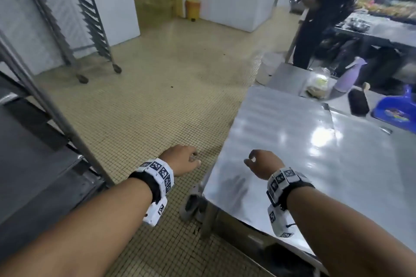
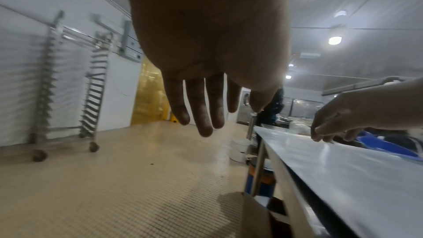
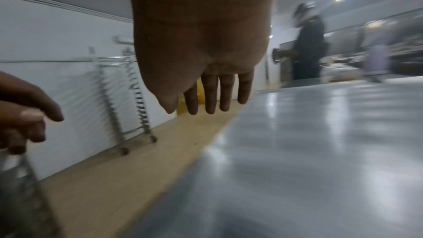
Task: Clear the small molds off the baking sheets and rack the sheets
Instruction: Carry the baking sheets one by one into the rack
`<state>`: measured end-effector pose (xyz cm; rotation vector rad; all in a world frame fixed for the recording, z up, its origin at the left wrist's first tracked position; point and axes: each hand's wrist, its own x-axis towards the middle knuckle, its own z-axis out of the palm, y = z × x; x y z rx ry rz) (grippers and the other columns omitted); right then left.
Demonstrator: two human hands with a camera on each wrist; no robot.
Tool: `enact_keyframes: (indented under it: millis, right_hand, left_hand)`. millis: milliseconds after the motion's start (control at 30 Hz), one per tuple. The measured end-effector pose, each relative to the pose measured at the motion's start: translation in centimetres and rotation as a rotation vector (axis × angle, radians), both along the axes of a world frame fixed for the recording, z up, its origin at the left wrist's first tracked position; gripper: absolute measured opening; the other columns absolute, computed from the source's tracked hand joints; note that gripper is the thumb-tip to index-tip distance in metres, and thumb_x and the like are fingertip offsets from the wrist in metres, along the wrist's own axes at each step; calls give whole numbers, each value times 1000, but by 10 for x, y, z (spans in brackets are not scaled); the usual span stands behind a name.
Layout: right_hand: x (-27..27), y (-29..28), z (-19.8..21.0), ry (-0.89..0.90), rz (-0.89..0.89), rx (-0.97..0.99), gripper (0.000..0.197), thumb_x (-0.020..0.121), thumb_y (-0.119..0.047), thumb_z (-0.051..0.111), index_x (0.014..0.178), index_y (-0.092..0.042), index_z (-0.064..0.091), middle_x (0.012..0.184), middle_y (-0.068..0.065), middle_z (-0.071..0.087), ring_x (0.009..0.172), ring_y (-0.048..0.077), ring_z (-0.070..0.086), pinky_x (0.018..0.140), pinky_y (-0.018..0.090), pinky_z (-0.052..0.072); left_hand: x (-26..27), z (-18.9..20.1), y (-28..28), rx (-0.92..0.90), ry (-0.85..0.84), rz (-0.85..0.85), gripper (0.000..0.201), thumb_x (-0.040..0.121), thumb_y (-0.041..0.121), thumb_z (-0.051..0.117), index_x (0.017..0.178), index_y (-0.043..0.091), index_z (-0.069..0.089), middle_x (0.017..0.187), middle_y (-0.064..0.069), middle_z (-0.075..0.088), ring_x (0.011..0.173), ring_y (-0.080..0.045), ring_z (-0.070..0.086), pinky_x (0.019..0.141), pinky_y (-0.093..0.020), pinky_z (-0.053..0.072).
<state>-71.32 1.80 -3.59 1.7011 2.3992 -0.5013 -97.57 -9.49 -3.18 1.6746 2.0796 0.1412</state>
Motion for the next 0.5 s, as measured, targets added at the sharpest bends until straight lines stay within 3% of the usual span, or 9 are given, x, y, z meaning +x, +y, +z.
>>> enact_keyframes:
  millis: [100, 233, 333, 400, 500]
  right_hand:
    - [75, 13, -16, -29, -103, -80, 39, 99, -43, 52, 128, -20, 61, 132, 5, 63, 122, 25, 57, 96, 34, 47]
    - [157, 22, -34, -22, -241, -152, 41, 93, -42, 56, 128, -20, 61, 131, 7, 62, 119, 27, 59, 97, 35, 49]
    - [202, 27, -44, 3, -345, -120, 40, 90, -36, 54, 126, -19, 61, 127, 12, 59, 116, 32, 59, 97, 37, 49]
    - [223, 29, -48, 11, -402, -97, 42, 90, -35, 56, 129, -19, 59, 129, 13, 54, 121, 34, 53, 101, 41, 48]
    - [244, 37, -57, 36, -500, -60, 41, 92, -35, 56, 129, -19, 57, 129, 14, 51, 125, 35, 47, 101, 45, 47]
  left_hand:
    - [52, -20, 36, -104, -7, -68, 57, 93, 51, 58, 141, 22, 54, 130, -2, 64, 113, -23, 63, 97, -38, 52]
    - [104, -47, 67, -190, 78, -26, 66, 91, 47, 59, 148, 16, 43, 151, -7, 46, 136, -28, 47, 111, -38, 40]
    - [123, -58, 79, -240, 155, 21, 68, 84, 47, 57, 144, 17, 42, 152, -11, 37, 131, -35, 47, 109, -46, 41]
    - [128, -64, 87, -252, 175, 53, 70, 78, 48, 54, 139, 16, 45, 147, -13, 36, 121, -36, 50, 103, -45, 47]
    - [129, -69, 98, -215, 155, 161, 70, 81, 43, 65, 140, 14, 42, 146, -16, 35, 119, -38, 55, 98, -41, 49]
